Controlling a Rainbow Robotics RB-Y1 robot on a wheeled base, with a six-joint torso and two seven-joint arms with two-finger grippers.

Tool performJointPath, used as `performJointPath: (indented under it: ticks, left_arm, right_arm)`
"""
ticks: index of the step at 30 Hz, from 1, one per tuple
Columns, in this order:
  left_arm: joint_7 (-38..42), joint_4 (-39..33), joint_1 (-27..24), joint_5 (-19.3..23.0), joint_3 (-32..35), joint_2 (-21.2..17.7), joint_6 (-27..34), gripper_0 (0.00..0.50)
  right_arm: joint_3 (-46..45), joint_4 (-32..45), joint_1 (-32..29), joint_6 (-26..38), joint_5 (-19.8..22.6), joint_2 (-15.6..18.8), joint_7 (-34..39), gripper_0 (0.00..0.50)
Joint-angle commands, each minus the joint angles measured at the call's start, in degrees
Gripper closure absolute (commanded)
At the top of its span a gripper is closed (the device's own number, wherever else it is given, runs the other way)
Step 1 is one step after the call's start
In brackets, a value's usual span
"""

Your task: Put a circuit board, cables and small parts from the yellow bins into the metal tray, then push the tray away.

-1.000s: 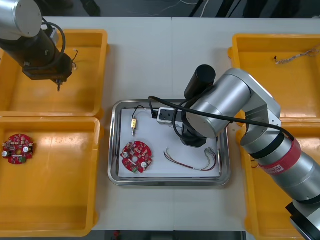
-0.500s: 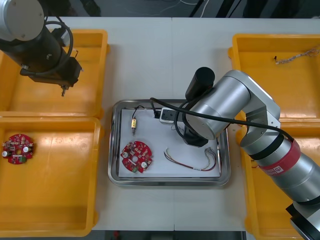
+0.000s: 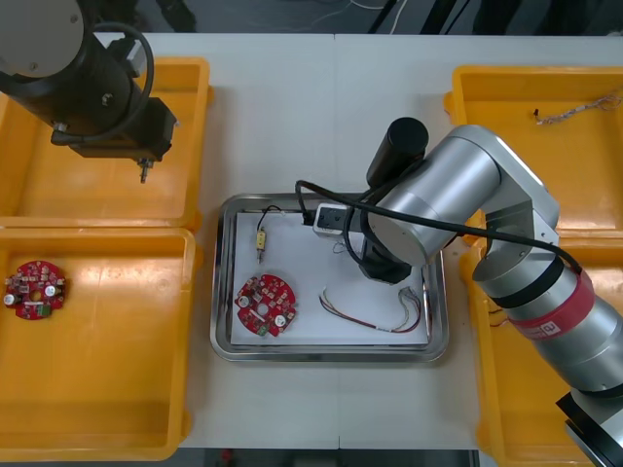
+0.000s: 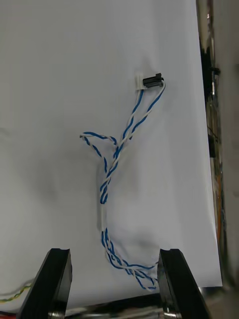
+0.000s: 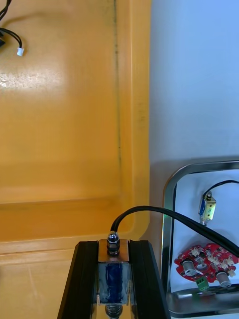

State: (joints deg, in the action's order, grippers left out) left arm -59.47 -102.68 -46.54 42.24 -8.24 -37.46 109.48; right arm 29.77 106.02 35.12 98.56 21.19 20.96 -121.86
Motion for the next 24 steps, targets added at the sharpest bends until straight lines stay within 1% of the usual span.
performJointPath:
  ticks: [1,4,5,14,18,20,21,22,24]
  left_arm:
    - [0.9,-2.4,0.2,0.9,1.5,0.6,0.5,0.500]
    - [0.9,-2.4,0.2,1.2,1.5,0.6,0.5,0.500]
    - [0.8,-2.4,0.2,1.3,1.4,0.7,0.5,0.500]
    - [0.9,-2.4,0.2,1.4,1.4,1.3,0.5,0.499]
    - [1.3,-2.5,0.1,0.6,1.4,2.9,0.5,0.500]
    - [1.5,-2.8,0.1,0.1,1.0,3.7,0.5,0.500]
    - [2.1,-3.2,-0.2,-0.5,0.2,4.4,0.5,0.500]
    - [2.5,-3.3,-0.4,-0.8,-0.2,4.7,0.5,0.500]
    - [5.3,-3.8,-1.3,-1.5,-2.1,5.6,0.5,0.500]
  right_arm:
    - [-4.8,5.1,-0.1,4.7,1.8,-1.1,-0.1,0.000]
    - [-6.6,7.3,-0.1,8.2,2.1,-1.1,0.1,0.000]
    - [-7.9,9.4,-0.1,11.1,2.3,-1.1,0.3,0.000]
    - [-14.9,16.1,-0.1,11.4,3.5,-0.5,1.3,0.000]
    - [-19.1,19.6,-0.2,11.4,5.2,1.6,2.0,0.000]
    - [-20.6,20.0,-0.6,11.4,7.0,3.1,2.4,0.000]
    - [-22.1,20.1,-1.0,11.4,8.6,4.4,3.9,0.000]
    - [-22.6,20.1,-1.3,11.4,9.3,5.0,4.6,0.000]
    - [-24.8,20.4,-2.2,11.4,11.9,7.0,7.2,0.000]
